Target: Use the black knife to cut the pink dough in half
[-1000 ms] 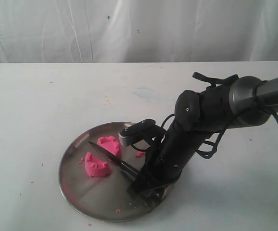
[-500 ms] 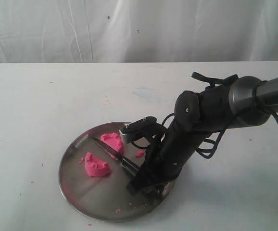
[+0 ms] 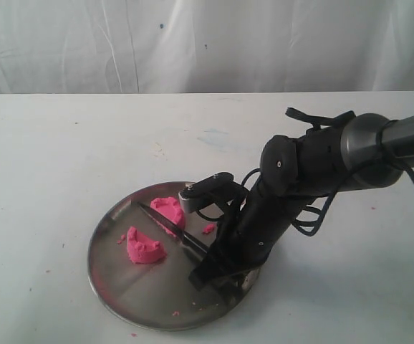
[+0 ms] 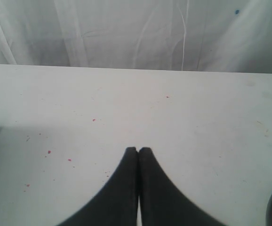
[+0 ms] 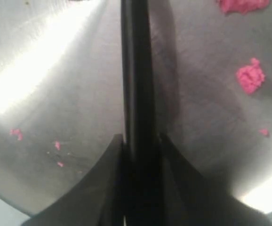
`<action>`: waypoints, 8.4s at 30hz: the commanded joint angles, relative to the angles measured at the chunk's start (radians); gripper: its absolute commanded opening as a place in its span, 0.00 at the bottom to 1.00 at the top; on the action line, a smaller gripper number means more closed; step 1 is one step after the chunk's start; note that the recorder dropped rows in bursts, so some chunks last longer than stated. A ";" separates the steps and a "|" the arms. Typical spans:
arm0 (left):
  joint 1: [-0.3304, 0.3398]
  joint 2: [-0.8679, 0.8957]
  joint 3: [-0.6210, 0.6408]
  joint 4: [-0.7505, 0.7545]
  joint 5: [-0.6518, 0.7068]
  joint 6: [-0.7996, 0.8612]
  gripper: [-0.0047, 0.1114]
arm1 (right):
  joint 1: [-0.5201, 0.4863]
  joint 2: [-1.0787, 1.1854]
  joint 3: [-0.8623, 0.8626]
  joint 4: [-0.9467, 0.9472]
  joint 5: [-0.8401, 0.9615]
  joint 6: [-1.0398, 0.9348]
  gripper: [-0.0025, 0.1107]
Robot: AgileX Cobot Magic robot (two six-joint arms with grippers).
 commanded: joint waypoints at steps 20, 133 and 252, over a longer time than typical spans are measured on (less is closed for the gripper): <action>0.003 -0.006 0.007 0.008 -0.007 -0.004 0.04 | 0.000 -0.113 0.009 0.011 0.000 -0.005 0.02; 0.003 -0.006 0.007 0.008 0.034 -0.004 0.04 | -0.402 -1.215 0.310 -0.737 -0.395 0.538 0.02; 0.073 -0.634 0.367 -0.485 0.457 0.566 0.04 | -0.640 -1.892 1.026 -0.606 -0.234 0.647 0.02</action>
